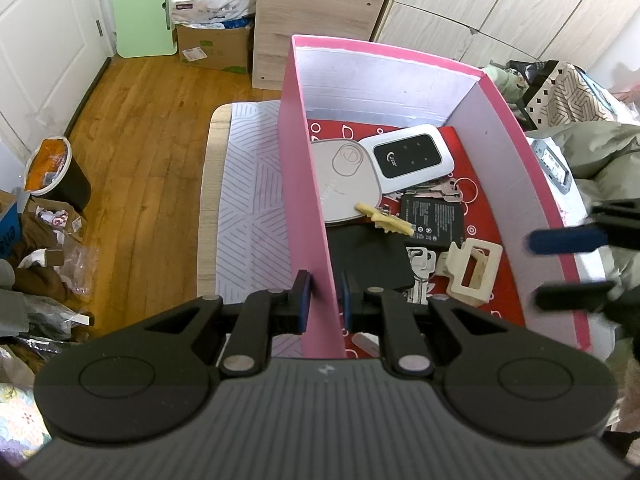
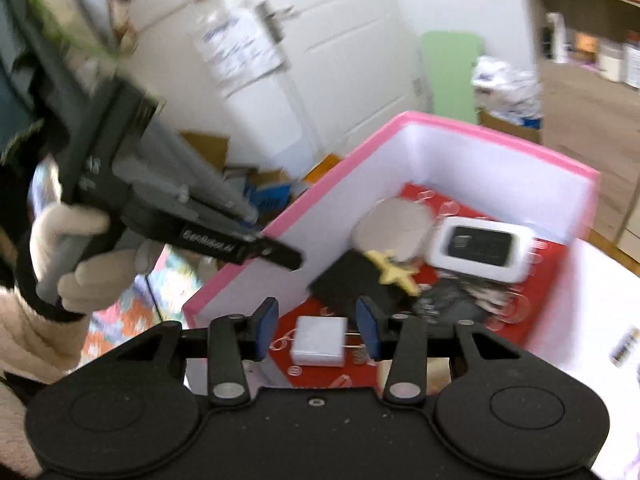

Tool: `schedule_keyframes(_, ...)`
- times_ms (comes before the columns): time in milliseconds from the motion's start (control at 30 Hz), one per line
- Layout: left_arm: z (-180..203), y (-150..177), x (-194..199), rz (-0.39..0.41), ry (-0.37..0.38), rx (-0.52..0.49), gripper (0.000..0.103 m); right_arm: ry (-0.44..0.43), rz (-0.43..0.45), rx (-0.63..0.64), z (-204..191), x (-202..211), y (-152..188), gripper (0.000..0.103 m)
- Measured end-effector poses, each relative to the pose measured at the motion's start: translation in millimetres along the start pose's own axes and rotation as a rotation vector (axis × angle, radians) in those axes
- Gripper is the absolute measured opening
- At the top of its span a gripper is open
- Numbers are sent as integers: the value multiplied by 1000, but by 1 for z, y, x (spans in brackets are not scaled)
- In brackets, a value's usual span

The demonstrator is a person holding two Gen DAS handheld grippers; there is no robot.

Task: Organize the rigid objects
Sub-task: 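Carry the white block into the pink box and open the right gripper, then grasp the gold AA battery on the bed with the right gripper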

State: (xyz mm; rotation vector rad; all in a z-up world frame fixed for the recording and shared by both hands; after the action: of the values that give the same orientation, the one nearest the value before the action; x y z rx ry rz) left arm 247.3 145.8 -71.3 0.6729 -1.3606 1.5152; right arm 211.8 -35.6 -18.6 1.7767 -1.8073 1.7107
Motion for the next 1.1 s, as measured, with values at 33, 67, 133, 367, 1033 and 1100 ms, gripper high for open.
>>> schedule_keyframes(33,0,0,0,0,-1,2,13,15,20,-23,6,10,3,49)
schedule_keyframes(67,0,0,0,1,-2,4,13,30,39,-45,12,20,6,49)
schedule_keyframes(133,0,0,0,-1,-1,5,13,68,71,-89,26,40,14,49)
schedule_keyframes(367,2,0,0,-5,-13,3,13,219,108,-247,78,74,74,51)
schedule_keyframes(1033,6,0,-1,-7,-37,12,13,577,-55,-163,118,63,156,56)
schedule_keyframes(1100,5,0,0,-6,-38,12,13,578,-59,-170,121,61,159,56)
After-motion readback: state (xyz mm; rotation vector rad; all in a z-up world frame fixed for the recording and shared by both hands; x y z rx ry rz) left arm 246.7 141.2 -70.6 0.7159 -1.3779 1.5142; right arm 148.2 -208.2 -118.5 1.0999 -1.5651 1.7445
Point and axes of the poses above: each gripper's, at about its wrist camera, not at the fingertips, and x roughly against the way its jaws point, z to its right, y to its underside, the point moved 6 cm from there along -x, roughly the way its jaws point, and after that the axes turned 2 degrees about y, right-handed, at the moved point
